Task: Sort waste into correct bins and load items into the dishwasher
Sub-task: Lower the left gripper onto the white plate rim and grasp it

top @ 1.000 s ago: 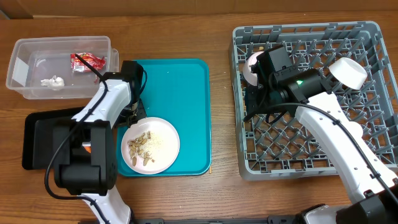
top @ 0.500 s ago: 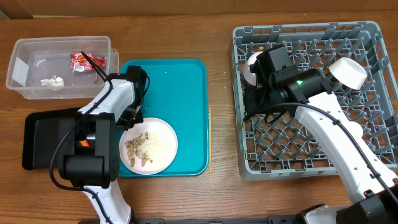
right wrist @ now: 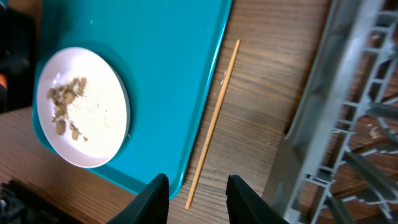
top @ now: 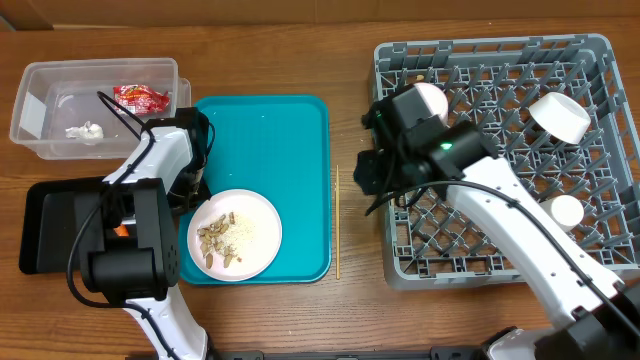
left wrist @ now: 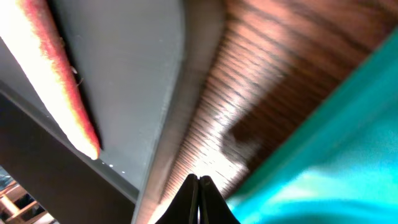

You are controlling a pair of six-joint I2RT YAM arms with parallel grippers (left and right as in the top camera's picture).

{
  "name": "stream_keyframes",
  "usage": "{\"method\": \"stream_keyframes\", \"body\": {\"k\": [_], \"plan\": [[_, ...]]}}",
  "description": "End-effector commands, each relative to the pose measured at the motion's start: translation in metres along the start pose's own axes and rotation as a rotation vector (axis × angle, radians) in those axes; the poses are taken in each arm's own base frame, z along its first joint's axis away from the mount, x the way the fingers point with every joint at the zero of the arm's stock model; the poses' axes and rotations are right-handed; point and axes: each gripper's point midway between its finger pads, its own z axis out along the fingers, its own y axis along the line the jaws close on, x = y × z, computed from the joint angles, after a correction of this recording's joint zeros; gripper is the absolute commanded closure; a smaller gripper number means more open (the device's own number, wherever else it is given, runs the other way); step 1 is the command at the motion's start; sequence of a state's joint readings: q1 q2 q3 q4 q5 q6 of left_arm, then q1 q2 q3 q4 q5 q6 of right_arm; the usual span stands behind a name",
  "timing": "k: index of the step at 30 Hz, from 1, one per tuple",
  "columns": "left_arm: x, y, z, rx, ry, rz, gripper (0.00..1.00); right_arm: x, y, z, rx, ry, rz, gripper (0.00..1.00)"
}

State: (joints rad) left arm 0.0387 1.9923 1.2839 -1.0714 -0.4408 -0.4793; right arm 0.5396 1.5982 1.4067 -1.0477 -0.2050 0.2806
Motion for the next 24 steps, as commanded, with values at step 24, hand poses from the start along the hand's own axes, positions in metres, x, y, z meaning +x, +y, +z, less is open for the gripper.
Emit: {"method": "stream_keyframes", "body": {"k": [24], "plan": [[-0.016,-0.016,-0.121,0.439,-0.129,-0.094,0.69,0.058,-0.018,0.122,0.188,0.351,0.137,0.67]]}}
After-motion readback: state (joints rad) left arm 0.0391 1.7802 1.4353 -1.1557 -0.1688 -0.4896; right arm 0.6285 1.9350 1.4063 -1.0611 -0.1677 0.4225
